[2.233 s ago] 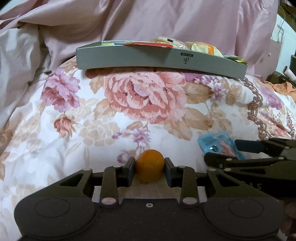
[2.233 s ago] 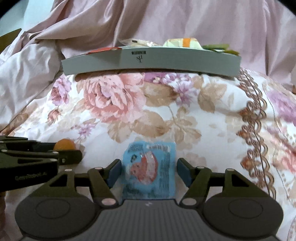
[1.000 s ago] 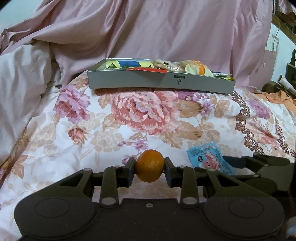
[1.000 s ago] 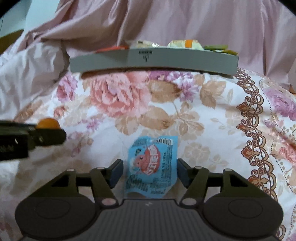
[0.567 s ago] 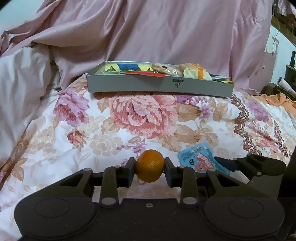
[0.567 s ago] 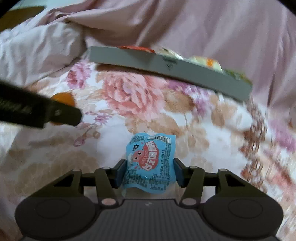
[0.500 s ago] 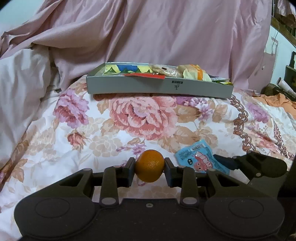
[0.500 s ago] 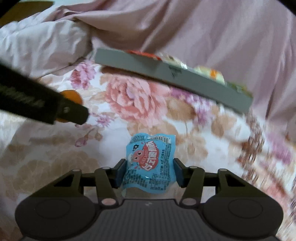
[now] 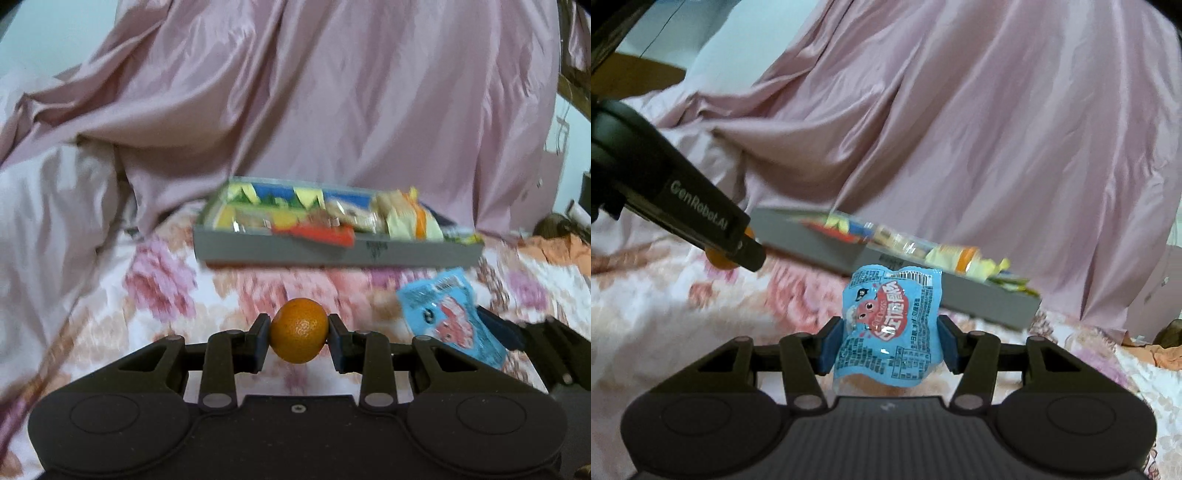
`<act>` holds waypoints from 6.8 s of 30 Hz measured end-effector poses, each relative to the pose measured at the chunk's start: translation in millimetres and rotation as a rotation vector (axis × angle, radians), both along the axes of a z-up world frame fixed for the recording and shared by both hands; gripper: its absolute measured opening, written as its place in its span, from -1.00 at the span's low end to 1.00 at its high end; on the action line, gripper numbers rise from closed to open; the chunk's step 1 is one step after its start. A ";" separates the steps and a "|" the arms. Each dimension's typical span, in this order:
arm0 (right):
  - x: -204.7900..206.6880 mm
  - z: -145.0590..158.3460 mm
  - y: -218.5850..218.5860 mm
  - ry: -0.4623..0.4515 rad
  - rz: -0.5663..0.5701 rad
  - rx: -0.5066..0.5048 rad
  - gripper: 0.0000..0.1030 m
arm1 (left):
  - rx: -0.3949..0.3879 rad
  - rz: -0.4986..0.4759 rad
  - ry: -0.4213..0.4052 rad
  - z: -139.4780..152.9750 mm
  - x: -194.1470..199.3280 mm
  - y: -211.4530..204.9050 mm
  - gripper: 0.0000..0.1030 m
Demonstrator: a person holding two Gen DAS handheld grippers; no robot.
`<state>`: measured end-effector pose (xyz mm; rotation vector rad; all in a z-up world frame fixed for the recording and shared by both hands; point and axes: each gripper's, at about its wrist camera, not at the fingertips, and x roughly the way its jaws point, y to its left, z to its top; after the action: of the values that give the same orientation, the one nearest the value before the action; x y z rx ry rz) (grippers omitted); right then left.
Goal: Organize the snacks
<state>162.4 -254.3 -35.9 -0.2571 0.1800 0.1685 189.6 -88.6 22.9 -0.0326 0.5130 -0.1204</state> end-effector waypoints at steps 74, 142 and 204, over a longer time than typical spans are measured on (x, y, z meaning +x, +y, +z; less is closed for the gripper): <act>172.4 9.1 -8.8 -0.136 -0.021 0.254 0.42 | 0.104 0.196 -0.105 -6.3 193.8 -20.7 0.94; 9.3 92.6 -26.2 -0.177 -0.187 0.342 1.00 | 0.042 0.300 -0.258 81.9 -2.8 11.5 0.98; -132.9 45.5 34.2 -0.134 -0.211 0.175 1.00 | -0.031 0.257 -0.136 16.3 -122.2 91.2 0.98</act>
<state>29.5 -220.1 9.6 -0.0738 0.0577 -0.0423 67.4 2.6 39.2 -0.1193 0.3675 0.1202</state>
